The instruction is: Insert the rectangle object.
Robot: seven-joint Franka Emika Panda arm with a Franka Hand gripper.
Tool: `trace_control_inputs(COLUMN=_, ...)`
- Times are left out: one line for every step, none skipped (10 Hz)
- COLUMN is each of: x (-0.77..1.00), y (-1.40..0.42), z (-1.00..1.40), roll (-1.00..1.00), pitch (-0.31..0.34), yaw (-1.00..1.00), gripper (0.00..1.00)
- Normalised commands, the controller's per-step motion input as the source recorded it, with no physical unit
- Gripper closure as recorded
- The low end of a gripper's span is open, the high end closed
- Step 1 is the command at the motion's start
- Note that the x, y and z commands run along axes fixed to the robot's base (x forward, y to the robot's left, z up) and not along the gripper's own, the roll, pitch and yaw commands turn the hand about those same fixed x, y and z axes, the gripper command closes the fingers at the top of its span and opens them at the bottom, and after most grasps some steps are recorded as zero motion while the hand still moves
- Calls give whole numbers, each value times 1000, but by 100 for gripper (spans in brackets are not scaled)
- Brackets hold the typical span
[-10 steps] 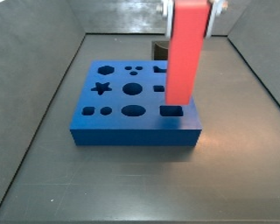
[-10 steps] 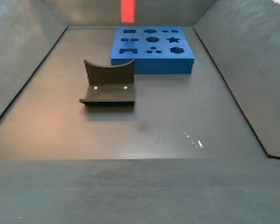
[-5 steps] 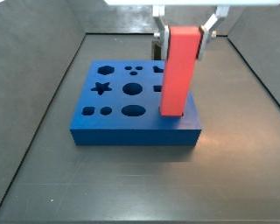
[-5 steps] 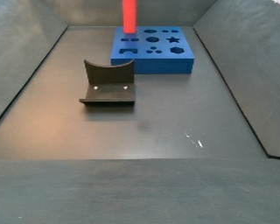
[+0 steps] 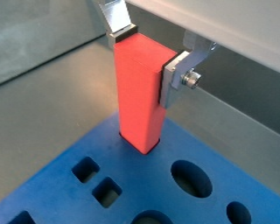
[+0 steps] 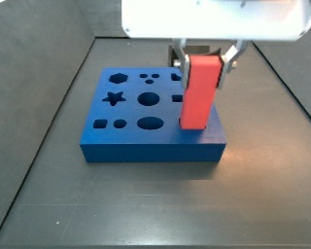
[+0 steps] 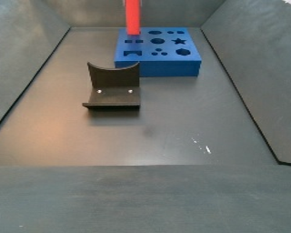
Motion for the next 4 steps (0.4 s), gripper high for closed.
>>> trace_control_inputs(x=0, y=0, z=-317, roll=0, pitch=0, yaw=-26, gripper=100)
trace_control_inputs(x=-3, y=0, z=-283, roll=-13, pitch=-34, yaw=-20, gripper=100)
trace_control_inputs(x=-9, y=0, z=-97, roll=-79, pitch=-91, yaw=0, gripper=100)
trace_control_inputs(x=0, y=0, z=0, roll=0, pitch=0, yaw=0, gripper=100)
